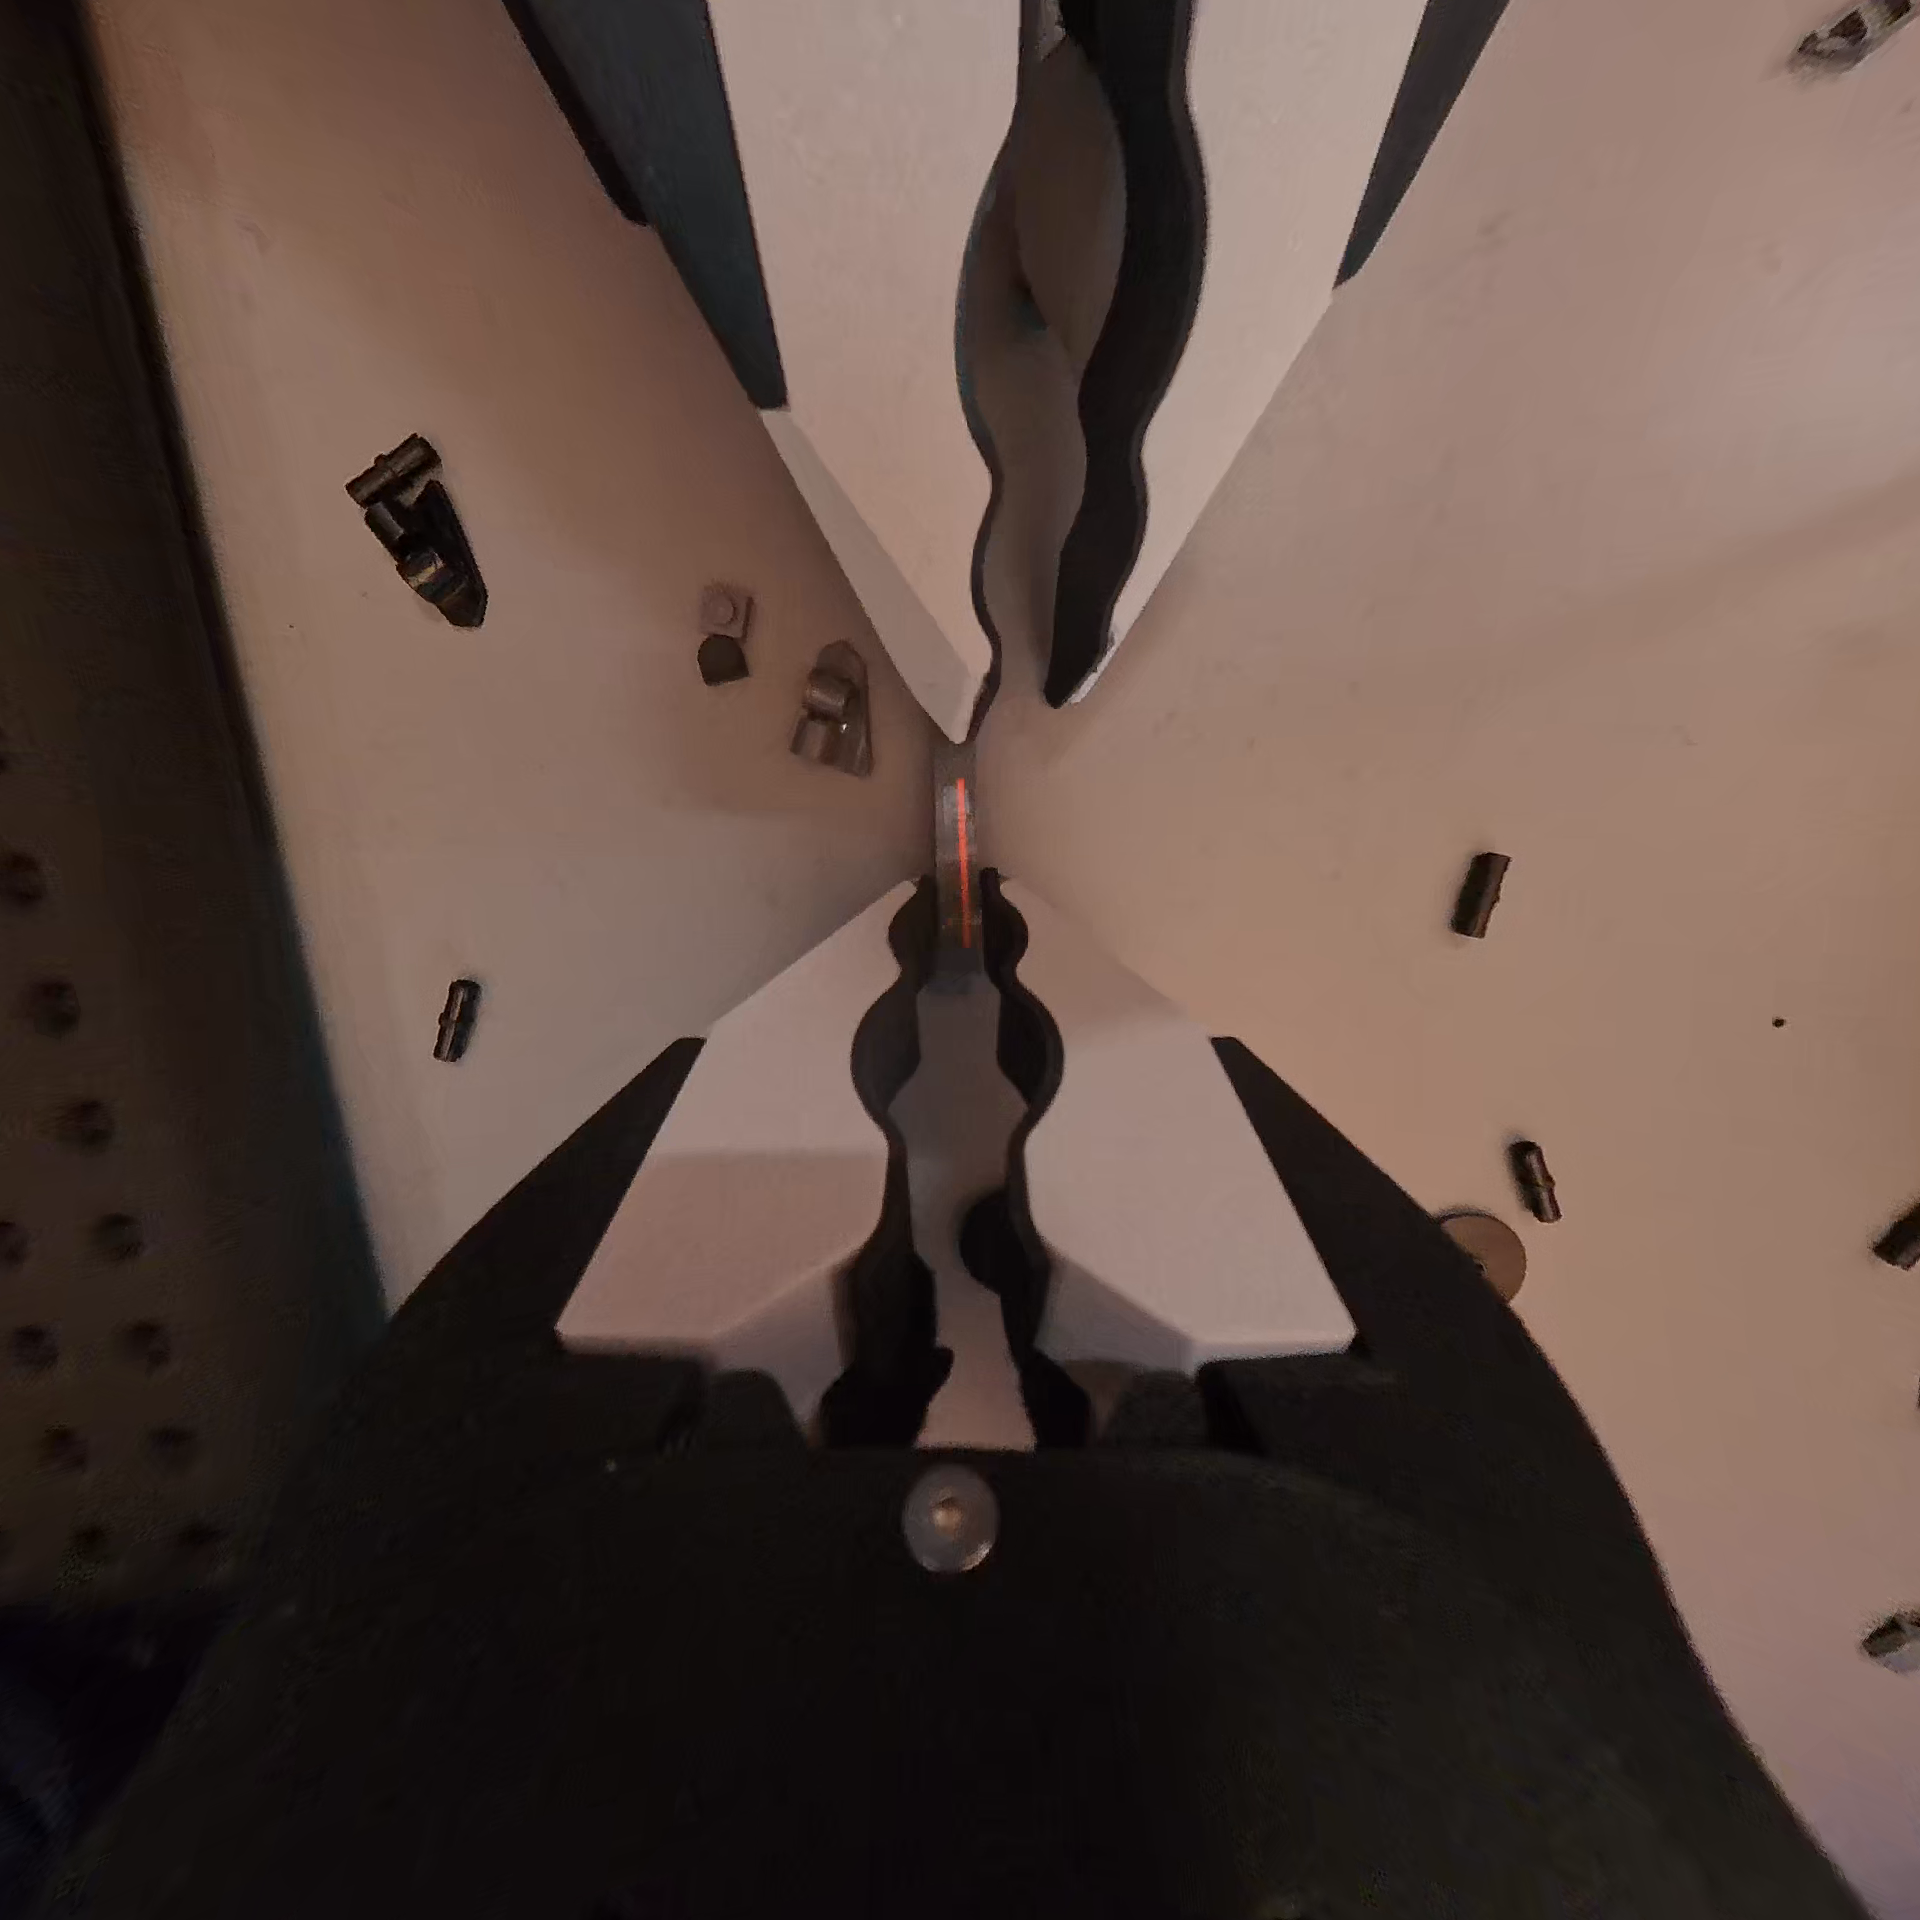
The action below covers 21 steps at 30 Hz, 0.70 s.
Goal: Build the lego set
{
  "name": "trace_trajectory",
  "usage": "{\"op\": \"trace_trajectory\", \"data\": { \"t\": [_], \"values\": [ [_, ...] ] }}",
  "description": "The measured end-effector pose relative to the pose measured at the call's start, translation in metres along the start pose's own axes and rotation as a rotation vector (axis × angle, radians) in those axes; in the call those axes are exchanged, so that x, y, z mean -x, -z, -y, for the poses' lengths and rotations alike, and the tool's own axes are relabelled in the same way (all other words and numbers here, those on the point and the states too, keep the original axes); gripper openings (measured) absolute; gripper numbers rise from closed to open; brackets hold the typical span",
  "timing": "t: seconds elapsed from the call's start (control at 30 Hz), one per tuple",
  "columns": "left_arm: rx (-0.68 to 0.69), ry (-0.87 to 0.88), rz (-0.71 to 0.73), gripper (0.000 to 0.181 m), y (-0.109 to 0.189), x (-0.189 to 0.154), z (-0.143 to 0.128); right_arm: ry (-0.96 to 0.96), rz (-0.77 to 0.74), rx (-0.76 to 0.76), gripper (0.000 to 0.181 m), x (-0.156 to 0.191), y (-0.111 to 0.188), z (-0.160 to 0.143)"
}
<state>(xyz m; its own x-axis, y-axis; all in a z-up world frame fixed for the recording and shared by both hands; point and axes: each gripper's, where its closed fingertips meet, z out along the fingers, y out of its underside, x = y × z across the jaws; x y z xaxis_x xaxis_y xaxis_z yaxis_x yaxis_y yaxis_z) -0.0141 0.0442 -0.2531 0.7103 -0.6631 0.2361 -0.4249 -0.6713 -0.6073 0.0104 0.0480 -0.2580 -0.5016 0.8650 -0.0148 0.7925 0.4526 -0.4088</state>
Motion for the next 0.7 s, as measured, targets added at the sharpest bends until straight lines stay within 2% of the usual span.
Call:
{"op": "trace_trajectory", "data": {
  "t": [0.7],
  "values": [
    [0.002,0.01,-0.014,0.015,-0.0001,-0.0008,-0.0013,0.02,0.001,-0.018,0.006,0.0023,0.0023,0.0012]
  ]
}}
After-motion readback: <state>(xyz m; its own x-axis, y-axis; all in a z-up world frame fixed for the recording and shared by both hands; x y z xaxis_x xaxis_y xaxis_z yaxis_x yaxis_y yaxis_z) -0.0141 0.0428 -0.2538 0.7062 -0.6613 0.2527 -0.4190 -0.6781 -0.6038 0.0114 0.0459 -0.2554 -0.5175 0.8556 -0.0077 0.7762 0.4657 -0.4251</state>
